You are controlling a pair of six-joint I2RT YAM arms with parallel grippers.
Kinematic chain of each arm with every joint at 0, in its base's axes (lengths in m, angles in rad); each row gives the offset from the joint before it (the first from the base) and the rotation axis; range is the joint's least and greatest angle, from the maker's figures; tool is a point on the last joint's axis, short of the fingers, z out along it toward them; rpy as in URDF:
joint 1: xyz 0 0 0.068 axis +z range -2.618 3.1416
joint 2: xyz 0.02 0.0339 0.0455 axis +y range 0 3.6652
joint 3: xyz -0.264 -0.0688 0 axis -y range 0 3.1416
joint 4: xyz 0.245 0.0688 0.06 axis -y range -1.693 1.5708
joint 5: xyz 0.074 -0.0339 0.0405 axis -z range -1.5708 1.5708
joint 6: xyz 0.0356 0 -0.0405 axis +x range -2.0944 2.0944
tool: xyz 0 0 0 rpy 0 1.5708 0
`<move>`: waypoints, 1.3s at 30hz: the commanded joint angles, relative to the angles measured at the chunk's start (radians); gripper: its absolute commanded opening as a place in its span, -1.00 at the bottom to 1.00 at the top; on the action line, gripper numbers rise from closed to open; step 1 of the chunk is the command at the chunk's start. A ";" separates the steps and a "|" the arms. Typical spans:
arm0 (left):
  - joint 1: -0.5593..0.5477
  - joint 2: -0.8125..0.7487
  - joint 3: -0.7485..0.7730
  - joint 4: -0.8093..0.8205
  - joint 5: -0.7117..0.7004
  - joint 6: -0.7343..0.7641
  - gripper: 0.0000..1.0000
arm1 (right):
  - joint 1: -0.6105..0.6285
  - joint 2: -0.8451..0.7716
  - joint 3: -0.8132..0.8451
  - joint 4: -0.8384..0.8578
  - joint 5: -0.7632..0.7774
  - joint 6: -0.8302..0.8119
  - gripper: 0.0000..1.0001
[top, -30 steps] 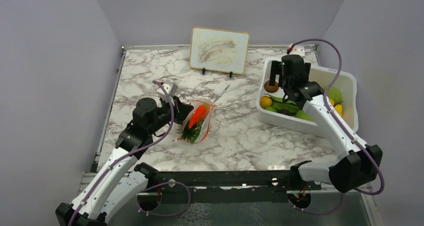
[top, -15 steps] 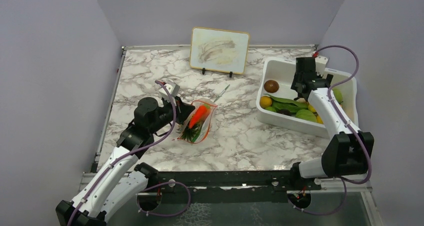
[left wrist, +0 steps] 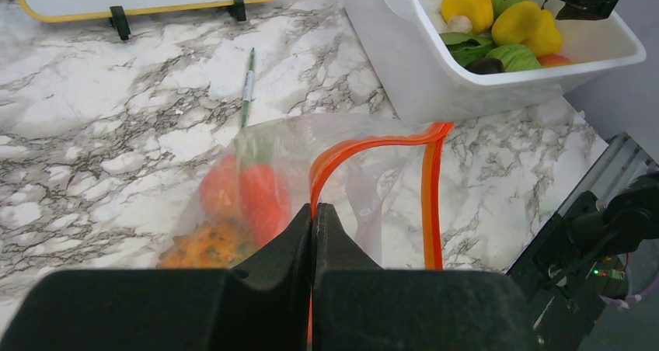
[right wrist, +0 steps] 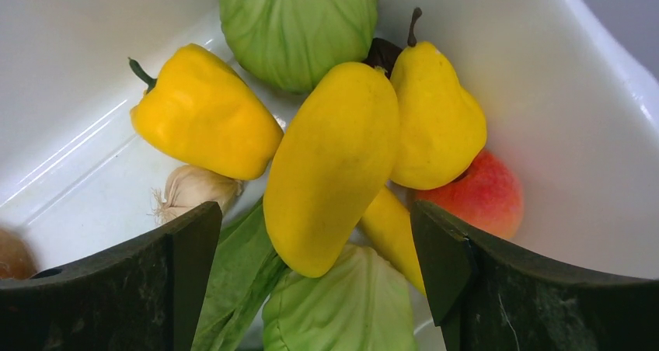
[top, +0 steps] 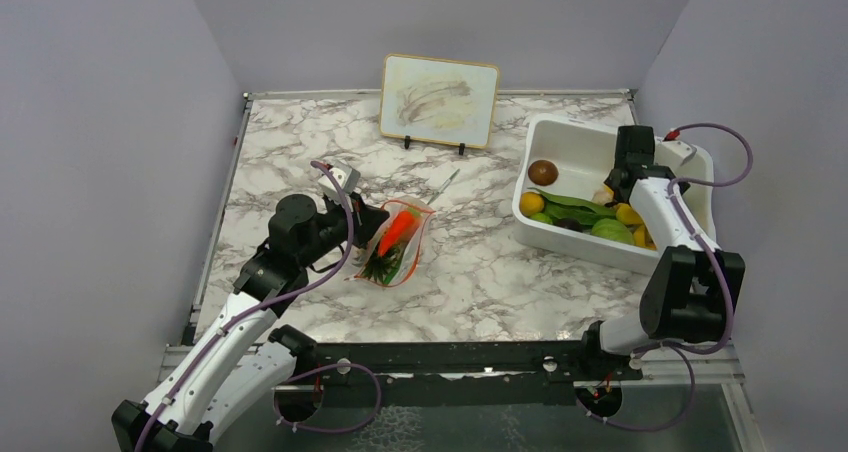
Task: Place the food in the zip-top bag and seal the zipper
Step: Pick up the fake fruit from the bin.
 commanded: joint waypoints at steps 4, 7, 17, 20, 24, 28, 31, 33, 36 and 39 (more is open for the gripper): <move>-0.005 -0.014 -0.007 0.019 -0.037 0.023 -1.00 | -0.036 0.004 -0.027 0.040 0.014 0.169 0.86; -0.005 -0.020 -0.009 0.020 -0.044 0.024 -1.00 | -0.047 0.020 -0.032 0.044 0.035 0.173 0.86; -0.005 -0.022 -0.008 0.019 -0.040 0.026 -1.00 | -0.064 0.045 -0.075 0.128 0.035 0.177 0.54; -0.005 -0.026 -0.009 0.020 -0.040 0.025 -1.00 | -0.068 0.062 -0.083 0.147 0.035 0.185 0.52; -0.005 -0.026 -0.010 0.021 -0.040 0.024 -1.00 | -0.071 0.085 -0.089 0.161 0.038 0.191 0.51; -0.006 -0.026 -0.009 0.022 -0.039 0.024 -1.00 | -0.073 0.093 -0.093 0.170 0.048 0.191 0.40; -0.005 -0.026 -0.009 0.024 -0.038 0.024 -1.00 | -0.073 0.092 -0.104 0.204 0.038 0.162 0.28; -0.006 -0.026 -0.010 0.023 -0.038 0.024 -1.00 | -0.073 0.092 -0.108 0.210 0.040 0.158 0.19; -0.005 -0.027 -0.010 0.024 -0.039 0.024 -1.00 | -0.073 0.084 -0.113 0.210 0.033 0.156 -0.01; -0.005 -0.025 -0.011 0.023 -0.039 0.024 -1.00 | -0.073 0.062 -0.123 0.215 0.001 0.132 -0.13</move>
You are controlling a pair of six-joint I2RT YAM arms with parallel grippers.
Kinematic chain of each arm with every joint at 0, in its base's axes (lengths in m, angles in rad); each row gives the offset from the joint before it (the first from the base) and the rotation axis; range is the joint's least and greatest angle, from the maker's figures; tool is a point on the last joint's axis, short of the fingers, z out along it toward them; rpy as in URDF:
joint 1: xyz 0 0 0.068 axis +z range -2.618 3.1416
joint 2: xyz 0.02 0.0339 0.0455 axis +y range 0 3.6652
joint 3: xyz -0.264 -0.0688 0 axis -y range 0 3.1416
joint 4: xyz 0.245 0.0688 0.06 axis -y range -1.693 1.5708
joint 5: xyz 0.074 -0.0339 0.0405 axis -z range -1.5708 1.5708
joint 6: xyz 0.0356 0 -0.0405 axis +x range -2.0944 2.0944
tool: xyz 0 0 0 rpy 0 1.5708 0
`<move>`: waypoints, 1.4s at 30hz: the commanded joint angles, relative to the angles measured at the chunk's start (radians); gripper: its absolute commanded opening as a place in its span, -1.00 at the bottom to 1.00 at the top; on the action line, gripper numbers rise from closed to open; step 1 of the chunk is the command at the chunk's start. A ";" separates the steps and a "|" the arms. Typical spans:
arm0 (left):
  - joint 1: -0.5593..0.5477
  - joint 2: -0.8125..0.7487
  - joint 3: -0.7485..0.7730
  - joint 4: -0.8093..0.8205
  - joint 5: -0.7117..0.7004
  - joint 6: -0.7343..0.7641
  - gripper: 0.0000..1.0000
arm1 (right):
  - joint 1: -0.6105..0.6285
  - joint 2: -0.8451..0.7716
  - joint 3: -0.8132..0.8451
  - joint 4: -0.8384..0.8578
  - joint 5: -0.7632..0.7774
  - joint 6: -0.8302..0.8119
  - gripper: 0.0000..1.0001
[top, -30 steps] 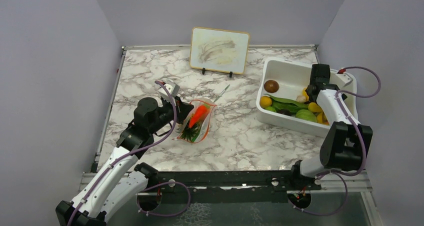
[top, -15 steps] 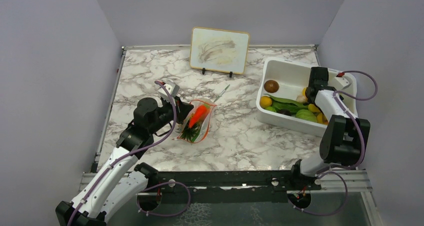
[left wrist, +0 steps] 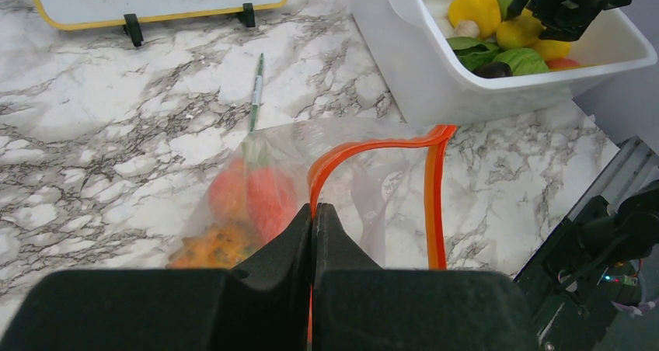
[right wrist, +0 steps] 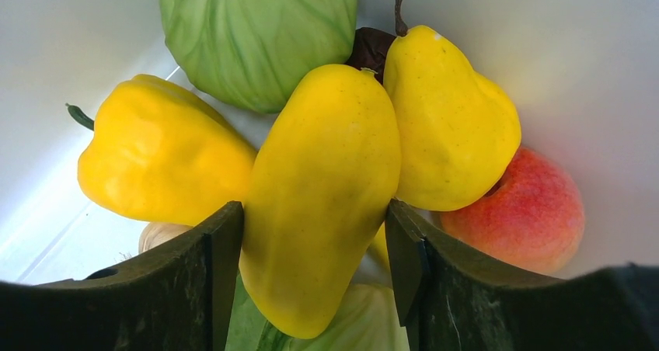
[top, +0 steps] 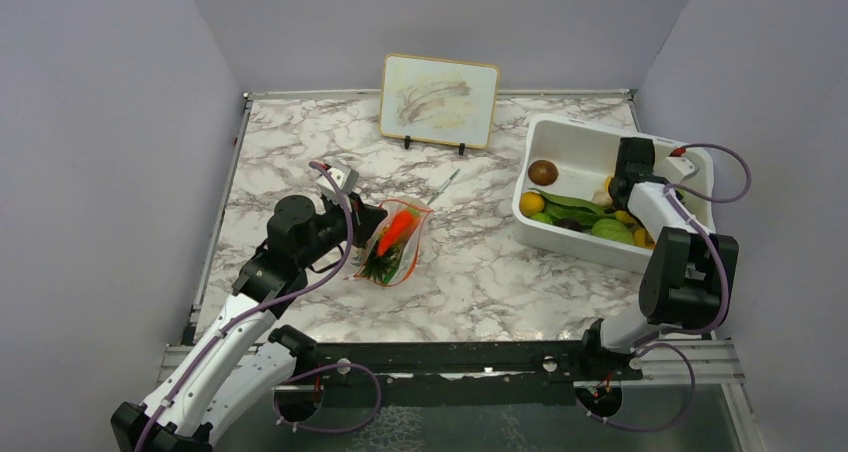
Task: Place the food in the zip-top bag and seal the zipper
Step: Pick up the fake fruit from the bin.
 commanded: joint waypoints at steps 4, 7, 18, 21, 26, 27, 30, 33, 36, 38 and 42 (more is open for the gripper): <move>-0.005 -0.014 -0.009 0.024 -0.014 0.007 -1.00 | -0.009 -0.070 -0.045 0.107 -0.085 -0.092 -0.21; -0.005 -0.014 -0.010 0.023 -0.010 0.006 -1.00 | -0.009 -0.105 -0.049 0.128 -0.130 -0.143 -0.25; -0.005 -0.006 -0.012 0.031 0.001 0.001 -1.00 | -0.008 -0.257 -0.060 0.158 -0.305 -0.237 -0.35; -0.005 -0.009 -0.014 0.031 -0.003 0.001 -1.00 | -0.008 -0.277 -0.044 0.155 -0.393 -0.278 -0.37; -0.005 -0.006 -0.015 0.032 -0.005 -0.003 -1.00 | 0.003 -0.314 -0.031 0.165 -0.535 -0.342 -0.37; -0.005 -0.004 -0.015 0.032 -0.004 -0.002 -1.00 | 0.008 -0.329 -0.037 0.172 -0.551 -0.353 -0.37; -0.006 -0.001 -0.014 0.033 -0.001 -0.003 -1.00 | 0.025 -0.382 -0.059 0.208 -0.622 -0.383 -0.38; -0.005 -0.002 -0.015 0.033 0.000 -0.003 -1.00 | 0.084 -0.436 -0.070 0.237 -0.684 -0.412 -0.39; -0.005 -0.001 -0.015 0.032 0.002 -0.006 -1.00 | 0.185 -0.479 -0.054 0.235 -0.666 -0.443 -0.40; -0.005 -0.002 -0.015 0.034 0.001 -0.006 -1.00 | 0.236 -0.504 -0.044 0.242 -0.697 -0.460 -0.41; -0.005 -0.003 -0.016 0.035 0.000 -0.007 -1.00 | 0.297 -0.556 -0.044 0.272 -0.787 -0.459 -0.44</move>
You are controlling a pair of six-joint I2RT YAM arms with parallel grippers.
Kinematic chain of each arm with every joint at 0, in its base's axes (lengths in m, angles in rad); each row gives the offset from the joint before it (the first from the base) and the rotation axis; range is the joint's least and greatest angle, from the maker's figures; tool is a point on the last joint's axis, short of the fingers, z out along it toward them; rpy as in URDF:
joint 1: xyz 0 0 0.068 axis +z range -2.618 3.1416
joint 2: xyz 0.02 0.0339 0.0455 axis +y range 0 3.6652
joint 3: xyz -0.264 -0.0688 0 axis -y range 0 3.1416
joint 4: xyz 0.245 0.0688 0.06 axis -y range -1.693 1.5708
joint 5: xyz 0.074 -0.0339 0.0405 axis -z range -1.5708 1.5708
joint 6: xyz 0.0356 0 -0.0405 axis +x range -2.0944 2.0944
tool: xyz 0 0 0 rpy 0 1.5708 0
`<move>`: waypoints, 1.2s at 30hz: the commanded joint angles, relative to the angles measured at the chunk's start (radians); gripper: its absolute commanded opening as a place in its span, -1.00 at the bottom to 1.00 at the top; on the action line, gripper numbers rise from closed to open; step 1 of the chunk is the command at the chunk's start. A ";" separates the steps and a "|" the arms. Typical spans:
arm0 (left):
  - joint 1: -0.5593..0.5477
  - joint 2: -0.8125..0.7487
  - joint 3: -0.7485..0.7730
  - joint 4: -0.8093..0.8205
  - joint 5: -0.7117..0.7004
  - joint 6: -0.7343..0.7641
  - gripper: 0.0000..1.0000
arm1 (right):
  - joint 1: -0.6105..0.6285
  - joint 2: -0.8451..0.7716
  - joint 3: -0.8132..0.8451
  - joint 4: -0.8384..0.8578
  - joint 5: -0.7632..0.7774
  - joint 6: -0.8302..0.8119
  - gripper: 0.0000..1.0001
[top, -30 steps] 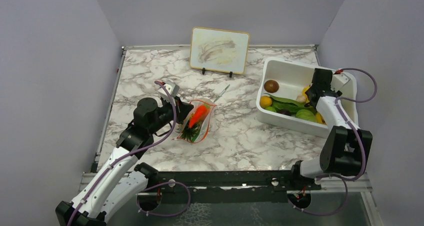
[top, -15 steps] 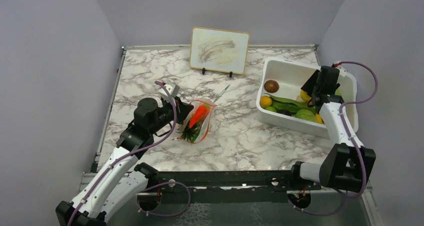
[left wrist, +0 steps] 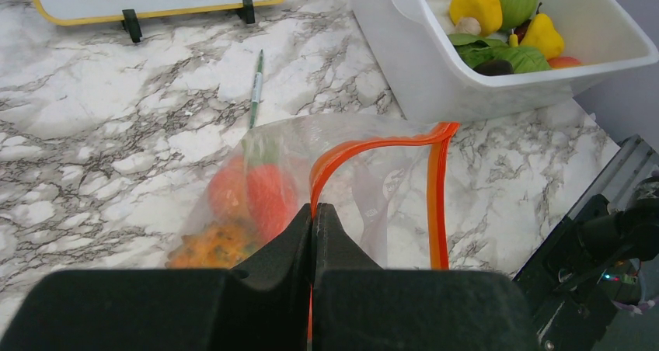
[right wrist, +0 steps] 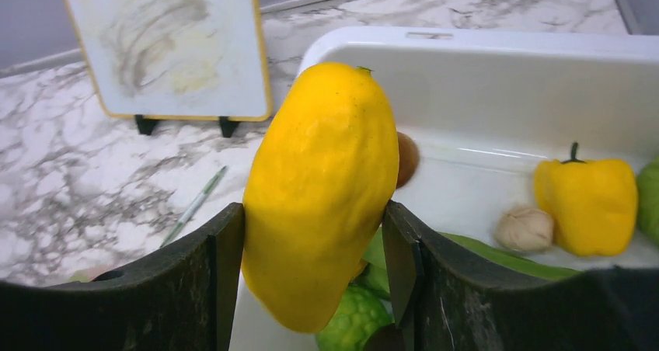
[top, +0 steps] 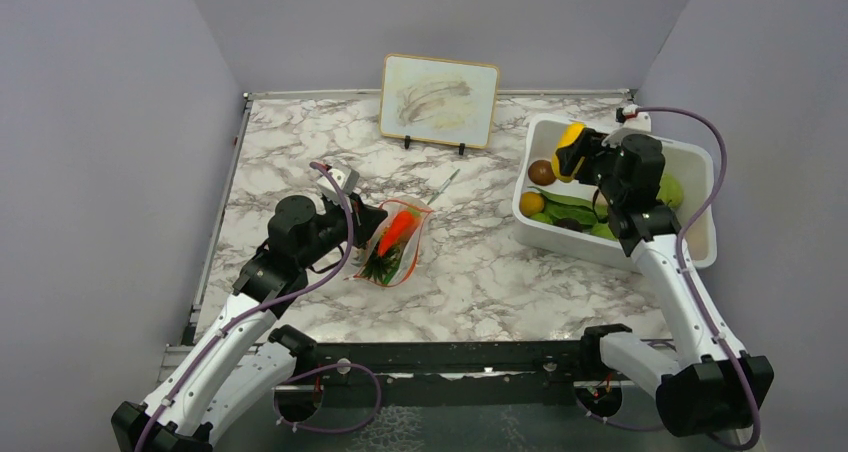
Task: Place the food in the zip-top bag and seal the zipper
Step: Pick up the fake fruit from the bin, then place the fake fruit in the zipper food storage bag.
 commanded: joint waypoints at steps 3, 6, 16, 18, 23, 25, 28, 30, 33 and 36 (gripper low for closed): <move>-0.005 -0.005 -0.012 0.034 0.000 -0.006 -1.00 | 0.101 -0.098 0.005 0.068 -0.175 -0.009 -0.46; -0.005 -0.003 -0.013 0.037 0.001 -0.010 -1.00 | 0.179 -0.132 -0.003 0.083 -0.263 -0.001 -0.47; -0.005 0.002 -0.014 0.044 0.014 -0.035 -1.00 | 0.378 -0.139 -0.069 0.222 -0.423 -0.020 -0.49; -0.005 -0.006 -0.018 0.057 0.012 -0.050 -1.00 | 0.411 -0.116 -0.056 0.216 -0.449 0.001 -0.49; -0.005 -0.012 -0.011 0.112 0.010 -0.091 -1.00 | 0.529 -0.074 -0.029 0.203 -0.531 0.129 -0.49; -0.005 0.006 0.015 0.110 0.013 -0.081 -1.00 | 0.559 -0.074 -0.028 0.198 -0.554 0.232 -0.49; -0.005 0.030 0.048 0.113 -0.010 -0.073 -1.00 | 0.578 -0.086 -0.058 0.229 -0.601 0.401 -0.49; -0.005 0.047 0.056 0.159 0.006 -0.068 -1.00 | 0.596 -0.093 -0.076 0.236 -0.601 0.481 -0.50; -0.005 0.075 0.064 0.212 0.026 -0.083 -1.00 | 0.622 -0.077 -0.061 0.214 -0.598 0.549 -0.50; -0.005 0.105 0.074 0.244 0.046 -0.109 -1.00 | 0.665 -0.043 -0.044 0.202 -0.584 0.604 -0.50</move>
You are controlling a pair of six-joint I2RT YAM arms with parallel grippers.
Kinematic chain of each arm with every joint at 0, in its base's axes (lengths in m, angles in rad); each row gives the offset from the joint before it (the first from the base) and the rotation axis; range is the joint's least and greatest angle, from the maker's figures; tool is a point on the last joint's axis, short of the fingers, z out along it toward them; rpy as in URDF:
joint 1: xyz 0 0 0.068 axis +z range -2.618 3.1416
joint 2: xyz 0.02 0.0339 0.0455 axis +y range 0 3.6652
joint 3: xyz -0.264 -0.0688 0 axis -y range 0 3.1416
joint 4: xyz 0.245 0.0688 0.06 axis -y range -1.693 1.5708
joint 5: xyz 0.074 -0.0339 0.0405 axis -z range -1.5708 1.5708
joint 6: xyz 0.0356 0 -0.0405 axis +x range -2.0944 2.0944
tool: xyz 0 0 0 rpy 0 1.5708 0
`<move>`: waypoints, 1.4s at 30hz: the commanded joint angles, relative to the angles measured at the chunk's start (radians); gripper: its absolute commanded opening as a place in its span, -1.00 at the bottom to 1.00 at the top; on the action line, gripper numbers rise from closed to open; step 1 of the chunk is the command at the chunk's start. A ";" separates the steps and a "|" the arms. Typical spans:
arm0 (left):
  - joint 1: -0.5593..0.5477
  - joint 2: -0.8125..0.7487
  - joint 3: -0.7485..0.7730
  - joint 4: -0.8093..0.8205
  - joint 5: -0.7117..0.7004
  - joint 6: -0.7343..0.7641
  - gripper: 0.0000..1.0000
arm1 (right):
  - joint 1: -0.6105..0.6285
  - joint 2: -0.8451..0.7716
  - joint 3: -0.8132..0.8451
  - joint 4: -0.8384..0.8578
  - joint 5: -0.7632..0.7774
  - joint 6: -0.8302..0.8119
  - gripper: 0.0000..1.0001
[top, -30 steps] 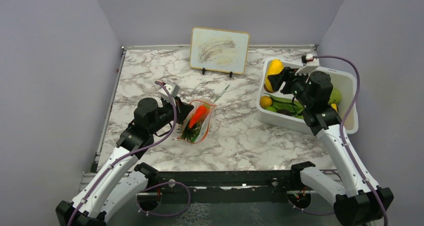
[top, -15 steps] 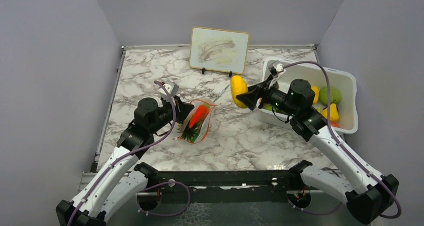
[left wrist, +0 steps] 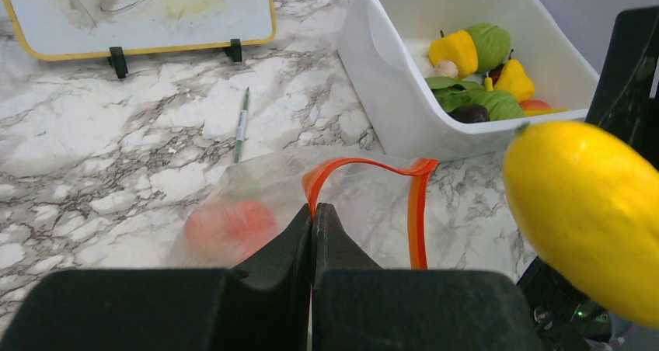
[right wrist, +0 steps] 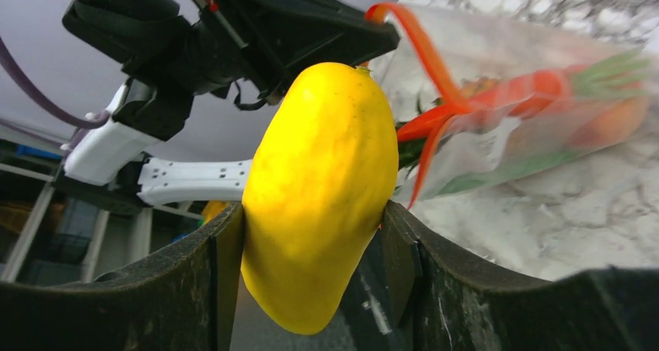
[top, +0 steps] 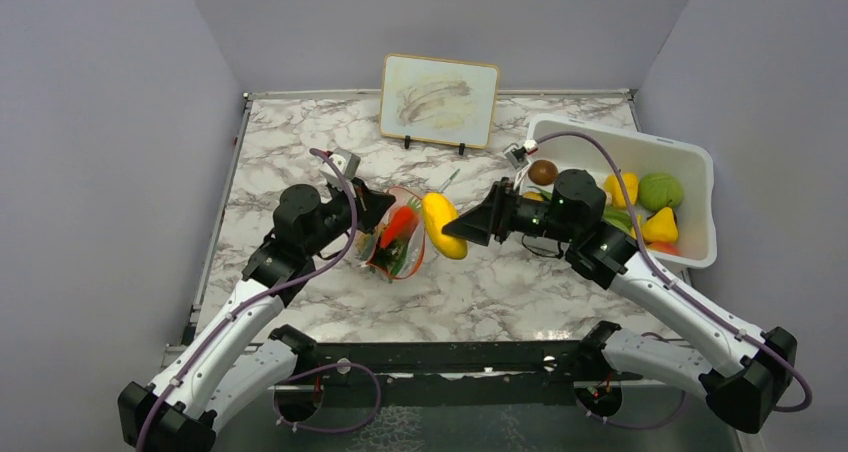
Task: Place the food in the zip-top bag and seal the zipper
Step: Place the fake fruit in the zipper food storage bag.
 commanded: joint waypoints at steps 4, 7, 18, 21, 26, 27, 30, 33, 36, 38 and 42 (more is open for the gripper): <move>-0.005 0.051 0.056 0.134 0.066 -0.038 -1.00 | 0.172 0.091 0.069 0.003 0.031 0.173 -0.50; -0.005 0.051 0.054 0.132 0.068 -0.036 -1.00 | 0.241 0.151 0.091 -0.047 0.112 0.226 -0.46; -0.005 0.000 0.007 0.104 0.137 -0.046 -1.00 | 0.251 0.243 0.119 -0.157 0.290 0.369 -0.43; -0.005 0.002 0.002 0.103 0.152 -0.046 -1.00 | 0.250 0.262 0.139 -0.188 0.341 0.398 -0.43; -0.005 0.000 0.001 0.102 0.209 -0.068 -1.00 | 0.251 0.331 0.229 -0.301 0.436 0.436 -0.41; -0.005 0.001 0.000 0.104 0.221 -0.073 -1.00 | 0.251 0.345 0.244 -0.319 0.451 0.449 -0.41; -0.005 0.004 0.006 0.104 0.251 -0.091 -1.00 | 0.250 0.382 0.286 -0.378 0.496 0.475 -0.37; -0.005 -0.001 0.013 0.101 0.269 -0.104 -1.00 | 0.249 0.400 0.308 -0.415 0.566 0.505 -0.35; -0.005 -0.009 0.016 0.102 0.276 -0.113 -1.00 | 0.249 0.402 0.303 -0.391 0.606 0.511 -0.35; -0.005 -0.015 0.017 0.097 0.282 -0.111 -1.00 | 0.250 0.401 0.300 -0.367 0.625 0.489 -0.35; -0.005 -0.017 0.026 0.078 0.301 -0.103 -1.00 | 0.250 0.400 0.303 -0.372 0.669 0.472 -0.35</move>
